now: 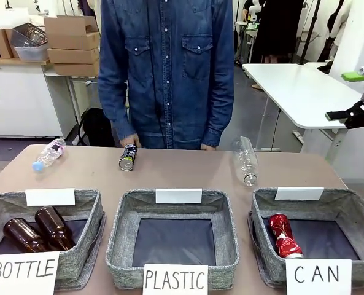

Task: Sort the can waste into the basket.
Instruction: Pick up the can waste from the table and place it in the right Fabric basket.

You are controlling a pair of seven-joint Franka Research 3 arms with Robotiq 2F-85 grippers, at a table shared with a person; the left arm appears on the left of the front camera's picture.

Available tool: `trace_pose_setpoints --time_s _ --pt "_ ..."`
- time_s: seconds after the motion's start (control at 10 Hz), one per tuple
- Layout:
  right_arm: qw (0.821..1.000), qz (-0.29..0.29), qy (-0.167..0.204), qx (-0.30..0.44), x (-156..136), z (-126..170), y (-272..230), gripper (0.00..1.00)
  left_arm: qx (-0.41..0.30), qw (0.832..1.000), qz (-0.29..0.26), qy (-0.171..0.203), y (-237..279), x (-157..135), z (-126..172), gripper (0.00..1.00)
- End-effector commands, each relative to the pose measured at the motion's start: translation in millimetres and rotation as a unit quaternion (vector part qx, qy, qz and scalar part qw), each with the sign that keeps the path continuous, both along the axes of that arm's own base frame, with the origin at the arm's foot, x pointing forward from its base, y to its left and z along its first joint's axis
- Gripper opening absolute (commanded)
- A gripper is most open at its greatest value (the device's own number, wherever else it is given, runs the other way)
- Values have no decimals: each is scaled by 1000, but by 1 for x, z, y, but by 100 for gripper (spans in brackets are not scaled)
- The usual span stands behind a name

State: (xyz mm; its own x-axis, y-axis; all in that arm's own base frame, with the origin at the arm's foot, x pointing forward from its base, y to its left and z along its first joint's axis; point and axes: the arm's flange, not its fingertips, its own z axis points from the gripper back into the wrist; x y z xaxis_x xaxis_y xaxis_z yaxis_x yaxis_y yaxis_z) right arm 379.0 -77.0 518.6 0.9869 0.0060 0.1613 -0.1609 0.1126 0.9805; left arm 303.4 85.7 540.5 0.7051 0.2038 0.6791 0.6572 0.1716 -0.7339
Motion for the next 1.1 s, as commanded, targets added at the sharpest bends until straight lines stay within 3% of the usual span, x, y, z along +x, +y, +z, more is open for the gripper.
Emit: trace_pose_setpoints --time_s 0.0,0.2,0.4,0.6,0.7,0.8,1.0 --pt "1000 10 -13 -5 -2 0 -2 100 64 998 13 -9 -12 -1 11 100" --pt "1000 10 -13 -5 -2 0 -2 100 158 987 42 -3 -39 11 10 100" --pt "1000 10 -13 -5 -2 0 -2 100 168 986 7 5 -53 23 16 100" --pt "1000 10 -13 -5 -2 0 -2 100 107 993 43 -20 6 -2 46 100" --pt "1000 10 -13 -5 -2 0 -2 100 97 990 105 -20 44 -23 56 100" --pt "1000 10 -13 -5 -2 0 -2 100 87 984 158 -16 76 -48 60 100" --pt "1000 10 -13 -5 -2 0 -2 100 82 978 189 12 101 -61 48 100"
